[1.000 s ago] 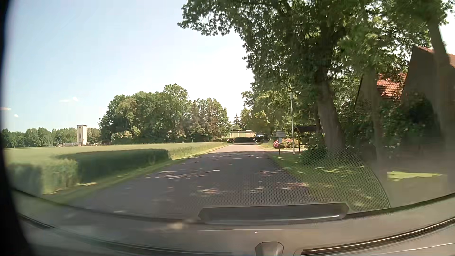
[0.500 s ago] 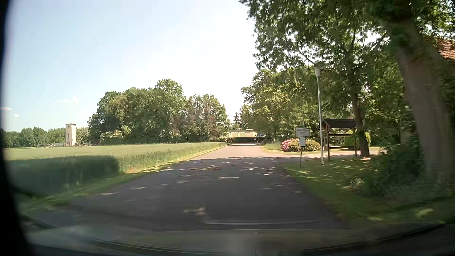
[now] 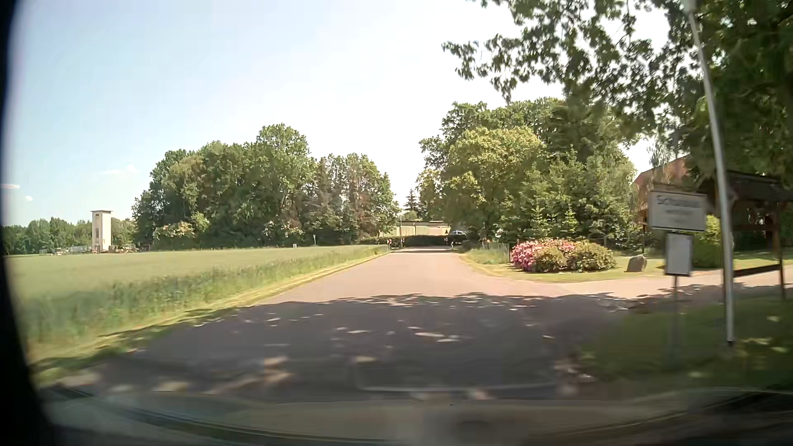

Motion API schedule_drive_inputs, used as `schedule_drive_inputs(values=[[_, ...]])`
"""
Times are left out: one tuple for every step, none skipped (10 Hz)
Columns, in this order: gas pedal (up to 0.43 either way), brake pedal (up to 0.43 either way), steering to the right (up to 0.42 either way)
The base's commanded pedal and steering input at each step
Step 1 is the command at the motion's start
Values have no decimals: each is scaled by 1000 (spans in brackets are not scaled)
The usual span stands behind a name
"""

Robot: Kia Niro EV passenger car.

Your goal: Follow the waypoints while adhering to traffic rules and regulations

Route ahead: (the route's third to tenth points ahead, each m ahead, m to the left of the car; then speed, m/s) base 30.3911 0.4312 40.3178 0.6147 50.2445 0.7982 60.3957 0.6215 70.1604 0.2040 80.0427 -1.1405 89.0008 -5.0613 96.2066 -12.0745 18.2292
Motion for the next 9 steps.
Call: schedule_drive_inputs(values=[[0, 6, 3], [0, 6, 2], [0, 6, 2], [0, 6, 2], [0, 6, 3], [0, 6, 2], [0, 6, 3], [0, 6, 3], [0, 6, 2]])
